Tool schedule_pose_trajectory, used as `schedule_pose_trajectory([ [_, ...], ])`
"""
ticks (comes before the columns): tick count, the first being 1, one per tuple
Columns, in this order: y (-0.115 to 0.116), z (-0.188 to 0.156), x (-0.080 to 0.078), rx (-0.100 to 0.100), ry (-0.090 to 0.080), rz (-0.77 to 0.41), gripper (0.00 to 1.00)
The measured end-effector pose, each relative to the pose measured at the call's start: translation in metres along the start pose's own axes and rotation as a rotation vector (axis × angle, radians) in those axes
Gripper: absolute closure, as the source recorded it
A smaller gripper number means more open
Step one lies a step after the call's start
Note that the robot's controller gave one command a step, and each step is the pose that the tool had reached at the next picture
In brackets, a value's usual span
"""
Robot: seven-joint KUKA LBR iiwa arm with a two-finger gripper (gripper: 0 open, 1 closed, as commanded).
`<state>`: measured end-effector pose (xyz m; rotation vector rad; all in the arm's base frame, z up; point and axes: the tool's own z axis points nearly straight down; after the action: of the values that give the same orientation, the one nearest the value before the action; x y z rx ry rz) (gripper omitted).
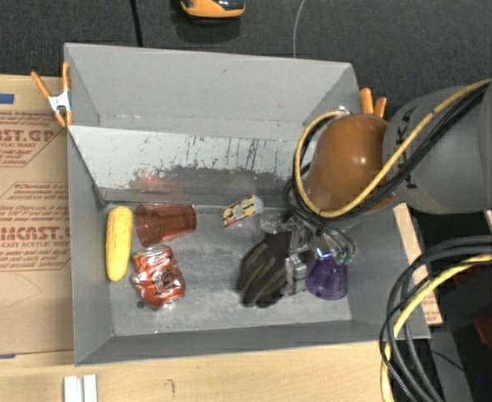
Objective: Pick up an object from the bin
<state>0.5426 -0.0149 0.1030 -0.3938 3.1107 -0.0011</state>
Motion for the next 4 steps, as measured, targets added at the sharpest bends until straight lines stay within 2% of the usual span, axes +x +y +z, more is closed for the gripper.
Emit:
schedule_pose_trajectory([
  [1, -0.0077, 0.0284, -0.0129, -0.004, 0.005, -0.38, 0.0],
  [2, -0.0009, 0.0315, -0.0147, -0.004, 0.005, -0.284, 0.0],
  [3, -0.0065, 0.029, -0.0133, -0.005, 0.004, -0.378, 1.0],
  [4, -0.0065, 0.029, -0.0133, -0.005, 0.004, -0.378, 1.0],
])
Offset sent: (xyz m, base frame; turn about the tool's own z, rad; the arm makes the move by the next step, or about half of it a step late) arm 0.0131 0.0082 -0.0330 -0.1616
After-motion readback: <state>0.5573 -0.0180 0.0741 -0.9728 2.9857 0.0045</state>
